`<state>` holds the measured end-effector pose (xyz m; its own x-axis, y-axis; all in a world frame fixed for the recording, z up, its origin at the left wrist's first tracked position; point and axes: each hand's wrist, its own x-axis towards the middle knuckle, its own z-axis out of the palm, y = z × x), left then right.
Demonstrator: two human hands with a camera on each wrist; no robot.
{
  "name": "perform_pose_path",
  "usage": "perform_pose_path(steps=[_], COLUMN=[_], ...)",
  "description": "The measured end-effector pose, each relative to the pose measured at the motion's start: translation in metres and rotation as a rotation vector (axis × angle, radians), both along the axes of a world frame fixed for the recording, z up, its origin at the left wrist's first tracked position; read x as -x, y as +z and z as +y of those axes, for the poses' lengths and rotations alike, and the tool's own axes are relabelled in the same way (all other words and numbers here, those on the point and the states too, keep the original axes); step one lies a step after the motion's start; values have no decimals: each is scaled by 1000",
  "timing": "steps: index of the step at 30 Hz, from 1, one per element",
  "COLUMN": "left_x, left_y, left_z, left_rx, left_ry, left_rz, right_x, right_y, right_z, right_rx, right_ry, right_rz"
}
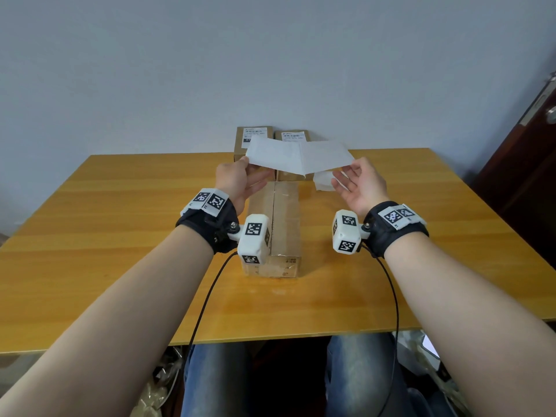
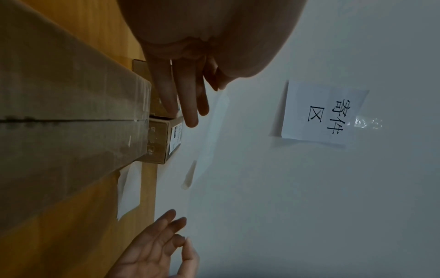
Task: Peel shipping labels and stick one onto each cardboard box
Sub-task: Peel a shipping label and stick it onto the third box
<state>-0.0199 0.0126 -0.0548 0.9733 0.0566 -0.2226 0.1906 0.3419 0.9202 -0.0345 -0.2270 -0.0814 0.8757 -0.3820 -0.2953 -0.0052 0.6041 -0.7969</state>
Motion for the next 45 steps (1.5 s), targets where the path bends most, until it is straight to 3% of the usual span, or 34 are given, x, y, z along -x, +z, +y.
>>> perform_pose_path(steps=[4,12,20,25,30,34,40,45], left_x=[-2,-14,-22,-23,-24,-22,-9,4], left_y=[-2,-1,-3,-4,-5,-4,1,10], left_z=[-6,-13,-11,-6,1,3,-2,-2], left_rx=[84,98,3,16,10,13,-46,-116], left_ry=[10,64,-20,-68,-115,-164,-286,-357], left_rz=[-16,-27,22,74,97,115,101,85], right_x=[-1,-8,-25,-45,-55,-45,-26,-18], right_y=[-2,-29,-26,-20,-22,-13,27,39], right_z=[-2,-18,-26,-30,-34,-20,34,66], right_rx=[-65,-134,-170,-105,-129,196,730,1212], right_ry=[-15,-179,-114,-137,-5,191,504,561], right_rz=[-23,113,18,62,102,214,-127,-324])
